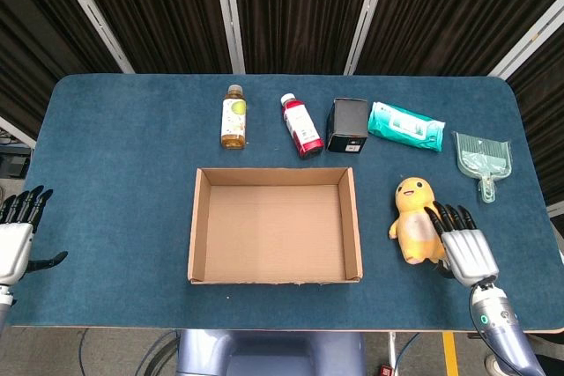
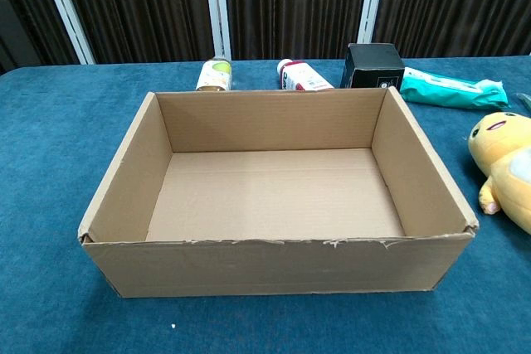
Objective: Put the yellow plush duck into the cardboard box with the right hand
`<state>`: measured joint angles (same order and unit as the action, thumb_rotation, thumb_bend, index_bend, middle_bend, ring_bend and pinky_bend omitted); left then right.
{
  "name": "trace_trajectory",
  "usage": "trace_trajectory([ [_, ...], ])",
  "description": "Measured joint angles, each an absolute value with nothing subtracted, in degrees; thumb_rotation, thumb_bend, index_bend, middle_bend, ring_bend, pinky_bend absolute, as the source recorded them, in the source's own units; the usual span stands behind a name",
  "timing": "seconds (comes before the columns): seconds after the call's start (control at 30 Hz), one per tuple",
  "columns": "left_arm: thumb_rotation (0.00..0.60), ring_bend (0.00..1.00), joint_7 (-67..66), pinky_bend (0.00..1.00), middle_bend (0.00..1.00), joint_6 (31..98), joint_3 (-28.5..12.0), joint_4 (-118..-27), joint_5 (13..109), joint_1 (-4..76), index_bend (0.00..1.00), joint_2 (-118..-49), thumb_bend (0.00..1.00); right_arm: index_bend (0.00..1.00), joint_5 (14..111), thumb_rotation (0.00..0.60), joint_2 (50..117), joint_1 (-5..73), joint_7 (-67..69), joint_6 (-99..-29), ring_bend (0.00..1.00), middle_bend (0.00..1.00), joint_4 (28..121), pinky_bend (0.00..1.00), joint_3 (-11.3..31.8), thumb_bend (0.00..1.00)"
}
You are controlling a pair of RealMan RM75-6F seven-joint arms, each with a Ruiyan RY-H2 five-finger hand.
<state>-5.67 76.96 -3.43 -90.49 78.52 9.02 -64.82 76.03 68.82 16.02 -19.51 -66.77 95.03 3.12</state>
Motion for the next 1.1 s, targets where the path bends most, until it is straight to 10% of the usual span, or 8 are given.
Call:
trace_trajectory([
  [0.37, 0.6, 0.0, -7.9, 0.0, 0.0, 75.3, -4.5, -89.9, 74.8, 9.7, 0.0, -65.8, 0.01, 0.0, 72.0, 0.6, 72.4, 22.1, -17.5, -55.0, 0.0, 0.0, 86.1, 0.02, 4.4, 0.12],
  [0.6, 0.6, 0.0, -9.2, 0.0, 0.0, 74.6, -5.1, -89.9, 72.7, 9.9, 0.0, -66.2, 0.0, 0.36, 72.2, 0.6, 74.8, 24.9, -14.3, -51.1, 0.29, 0.19, 80.2, 0.49, 4.5, 0.41],
  [1.1, 0.6, 0.0, -6.4, 0.0, 0.0, 76.0, -4.4, -91.1, 75.4, 9.3, 0.0, -64.6, 0.0, 0.51, 80.5, 0.6, 69.5, 21.0, -19.4, -67.9, 0.43, 0.36, 90.3, 0.62, 4.1, 0.52],
])
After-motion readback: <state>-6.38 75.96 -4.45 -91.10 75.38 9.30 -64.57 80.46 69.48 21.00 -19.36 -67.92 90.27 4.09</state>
